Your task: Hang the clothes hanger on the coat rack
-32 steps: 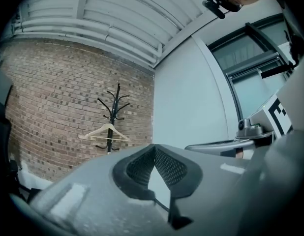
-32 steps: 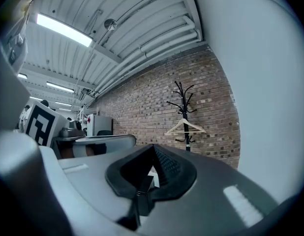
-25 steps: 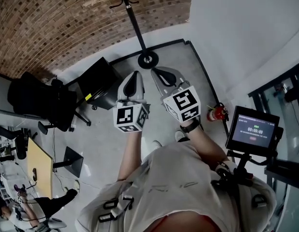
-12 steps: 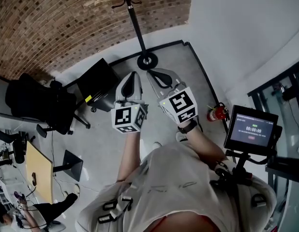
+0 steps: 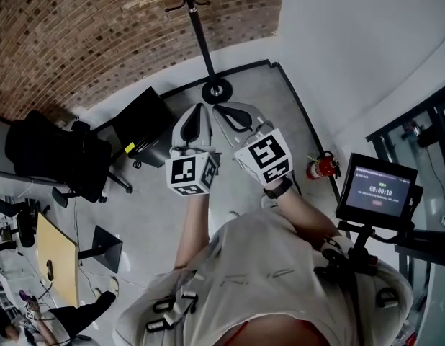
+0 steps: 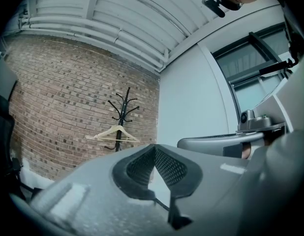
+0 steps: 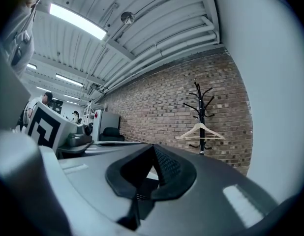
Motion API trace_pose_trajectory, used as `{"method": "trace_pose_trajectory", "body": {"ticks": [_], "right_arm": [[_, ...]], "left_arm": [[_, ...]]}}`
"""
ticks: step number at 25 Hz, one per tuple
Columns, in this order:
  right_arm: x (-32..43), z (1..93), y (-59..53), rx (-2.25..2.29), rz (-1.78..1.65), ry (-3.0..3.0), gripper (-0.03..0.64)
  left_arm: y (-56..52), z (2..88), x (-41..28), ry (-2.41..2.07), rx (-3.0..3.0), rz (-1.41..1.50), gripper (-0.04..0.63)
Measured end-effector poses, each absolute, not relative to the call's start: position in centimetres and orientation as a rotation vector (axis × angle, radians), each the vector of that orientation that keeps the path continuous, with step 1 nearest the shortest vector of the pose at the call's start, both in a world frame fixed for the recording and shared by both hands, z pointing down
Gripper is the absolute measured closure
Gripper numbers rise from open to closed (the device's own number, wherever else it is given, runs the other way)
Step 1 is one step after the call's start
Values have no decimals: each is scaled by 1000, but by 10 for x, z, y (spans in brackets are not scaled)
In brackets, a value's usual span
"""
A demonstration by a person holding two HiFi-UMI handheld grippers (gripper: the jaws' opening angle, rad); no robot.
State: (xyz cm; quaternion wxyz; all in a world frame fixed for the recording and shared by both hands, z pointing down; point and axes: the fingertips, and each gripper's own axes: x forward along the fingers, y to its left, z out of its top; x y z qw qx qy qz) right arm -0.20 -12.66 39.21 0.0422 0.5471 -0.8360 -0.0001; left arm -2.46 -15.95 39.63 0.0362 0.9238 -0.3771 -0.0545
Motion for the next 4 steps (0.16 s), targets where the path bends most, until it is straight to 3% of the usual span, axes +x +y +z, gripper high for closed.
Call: {"method": "trace_pose_trajectory", "body": {"ticks": [4], "right_arm": [[0, 389, -126, 1681, -4, -2553, 617]], "left_arm": [[-156, 395, -25, -1154, 2839, -170, 595]]}}
